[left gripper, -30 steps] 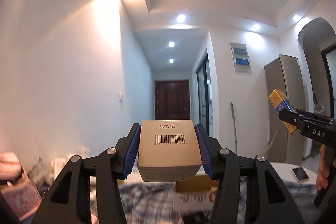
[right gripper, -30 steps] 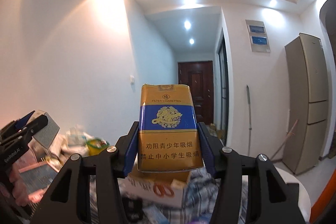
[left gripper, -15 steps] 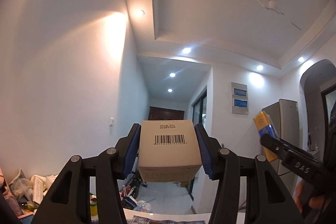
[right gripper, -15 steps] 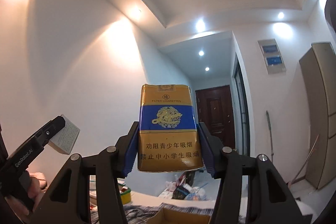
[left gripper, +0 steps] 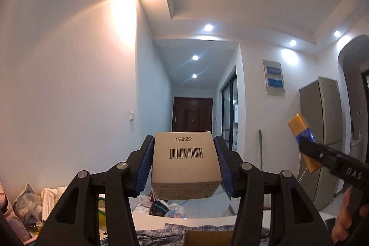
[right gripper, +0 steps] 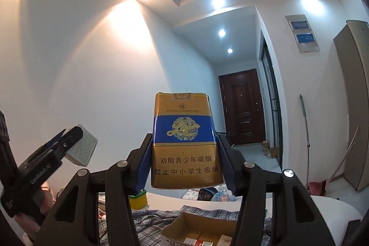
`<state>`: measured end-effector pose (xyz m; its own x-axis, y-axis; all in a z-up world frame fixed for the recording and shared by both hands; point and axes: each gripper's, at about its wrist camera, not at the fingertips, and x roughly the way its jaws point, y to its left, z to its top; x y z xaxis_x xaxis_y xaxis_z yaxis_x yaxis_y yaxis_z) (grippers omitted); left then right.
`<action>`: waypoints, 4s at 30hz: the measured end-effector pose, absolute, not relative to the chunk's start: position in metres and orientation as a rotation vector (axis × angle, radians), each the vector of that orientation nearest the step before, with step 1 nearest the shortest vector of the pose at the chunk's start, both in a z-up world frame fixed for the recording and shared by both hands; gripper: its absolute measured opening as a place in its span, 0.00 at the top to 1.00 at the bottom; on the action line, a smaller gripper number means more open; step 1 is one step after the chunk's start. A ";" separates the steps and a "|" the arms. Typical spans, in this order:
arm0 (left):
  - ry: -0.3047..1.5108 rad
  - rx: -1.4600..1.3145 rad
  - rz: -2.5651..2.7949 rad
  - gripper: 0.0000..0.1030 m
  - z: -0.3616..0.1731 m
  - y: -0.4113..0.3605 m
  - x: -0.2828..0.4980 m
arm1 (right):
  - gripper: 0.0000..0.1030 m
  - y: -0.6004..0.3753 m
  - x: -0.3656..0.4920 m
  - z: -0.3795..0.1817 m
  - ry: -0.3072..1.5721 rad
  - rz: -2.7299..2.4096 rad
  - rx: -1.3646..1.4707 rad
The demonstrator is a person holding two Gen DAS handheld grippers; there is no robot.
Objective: Organize objects
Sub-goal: 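Lift both held packs high and carry them over the cardboard box, then lower the barcode box into the cardboard box and open the left tool, then lower the gold-and-blue pack into the box and open the right tool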
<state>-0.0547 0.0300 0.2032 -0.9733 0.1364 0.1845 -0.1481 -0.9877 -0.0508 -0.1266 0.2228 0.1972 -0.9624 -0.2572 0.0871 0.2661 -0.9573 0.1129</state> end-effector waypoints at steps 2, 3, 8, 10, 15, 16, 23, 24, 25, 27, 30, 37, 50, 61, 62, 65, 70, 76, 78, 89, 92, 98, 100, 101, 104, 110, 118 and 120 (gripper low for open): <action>-0.102 0.243 2.982 0.47 0.203 0.031 -0.062 | 0.49 0.227 -0.130 0.198 -0.178 -2.885 -0.092; -0.106 0.231 2.976 0.47 0.203 0.032 -0.063 | 0.49 0.230 -0.129 0.198 -0.182 -2.888 -0.086; -0.050 0.206 2.967 0.47 0.201 0.045 -0.062 | 0.49 0.240 -0.132 0.200 -0.218 -2.872 -0.051; -0.041 0.195 2.965 0.47 0.199 0.048 -0.062 | 0.49 0.241 -0.135 0.198 -0.219 -2.862 -0.023; -0.037 0.071 2.904 0.47 0.191 0.059 -0.078 | 0.49 0.235 -0.145 0.194 -0.175 -2.889 0.049; -0.034 0.041 2.900 0.47 0.189 0.061 -0.085 | 0.49 0.232 -0.150 0.192 -0.169 -2.889 0.064; -0.042 -0.211 2.891 0.47 0.168 0.070 -0.157 | 0.49 0.218 -0.184 0.168 -0.142 -2.849 0.263; -0.044 -0.259 2.882 0.47 0.164 0.069 -0.169 | 0.49 0.220 -0.186 0.167 -0.149 -2.840 0.273; -0.039 -0.296 2.872 0.47 0.161 0.071 -0.179 | 0.49 0.223 -0.187 0.167 -0.152 -2.838 0.275; -0.039 -0.387 2.841 0.47 0.152 0.074 -0.199 | 0.49 0.228 -0.189 0.168 -0.140 -2.872 0.261; -0.049 -0.536 2.787 0.47 0.134 0.079 -0.227 | 0.49 0.232 -0.195 0.168 -0.119 -2.930 0.268; -0.011 -0.797 2.736 0.47 0.090 0.093 -0.282 | 0.49 0.235 -0.217 0.156 -0.210 -2.803 0.425; 0.065 -0.925 2.704 0.47 0.046 0.104 -0.297 | 0.48 0.252 -0.284 0.106 -0.254 -2.836 0.735; 0.093 -1.056 2.638 0.47 0.022 0.113 -0.314 | 0.48 0.251 -0.302 0.087 -0.134 -2.859 0.823; 0.101 -1.063 2.632 0.47 0.020 0.115 -0.314 | 0.48 0.247 -0.301 0.085 -0.077 -2.891 0.811; 0.138 -1.045 2.635 0.47 0.019 0.121 -0.311 | 0.48 0.245 -0.302 0.083 -0.058 -2.889 0.815; 0.130 -1.074 2.633 0.47 0.012 0.121 -0.316 | 0.48 0.245 -0.310 0.078 -0.077 -2.860 0.857; 0.147 -1.114 2.621 0.47 0.001 0.124 -0.321 | 0.48 0.247 -0.311 0.075 -0.110 -2.839 0.894; 0.179 -1.104 2.622 0.47 -0.001 0.128 -0.319 | 0.48 0.250 -0.313 0.074 -0.148 -2.821 0.906; 0.332 -1.088 2.666 0.35 -0.008 0.140 -0.316 | 0.48 0.250 -0.311 0.076 -0.161 -2.839 0.888; 0.318 -1.053 2.670 0.24 -0.005 0.138 -0.314 | 0.48 0.248 -0.310 0.076 -0.132 -2.868 0.882; 0.231 -0.917 2.741 0.19 0.021 0.120 -0.306 | 0.48 0.245 -0.307 0.077 -0.147 -2.863 0.886; 0.172 -0.855 2.780 0.13 0.032 0.109 -0.303 | 0.48 0.244 -0.307 0.075 -0.169 -2.846 0.907; 0.144 -0.826 2.799 0.13 0.038 0.104 -0.302 | 0.47 0.244 -0.307 0.074 -0.185 -2.843 0.919; 0.094 -0.788 2.837 0.13 0.049 0.091 -0.303 | 0.47 0.244 -0.308 0.070 -0.237 -2.836 0.938; -0.011 -0.809 2.837 0.13 0.056 0.075 -0.308 | 0.47 0.233 -0.314 0.058 -0.188 -2.814 0.993; 0.038 -0.821 2.831 0.13 0.054 0.085 -0.306 | 0.47 0.228 -0.325 0.038 -0.141 -2.793 1.091; 0.051 -0.813 2.835 0.13 0.052 0.088 -0.303 | 0.47 0.227 -0.327 0.034 -0.133 -2.782 1.115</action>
<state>-0.3035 0.0877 0.0522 -0.8313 0.1733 -0.5282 -0.1924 -0.9811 -0.0192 -0.3273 0.2274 0.0339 -0.7153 -0.1638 -0.6794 0.0984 -0.9861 0.1342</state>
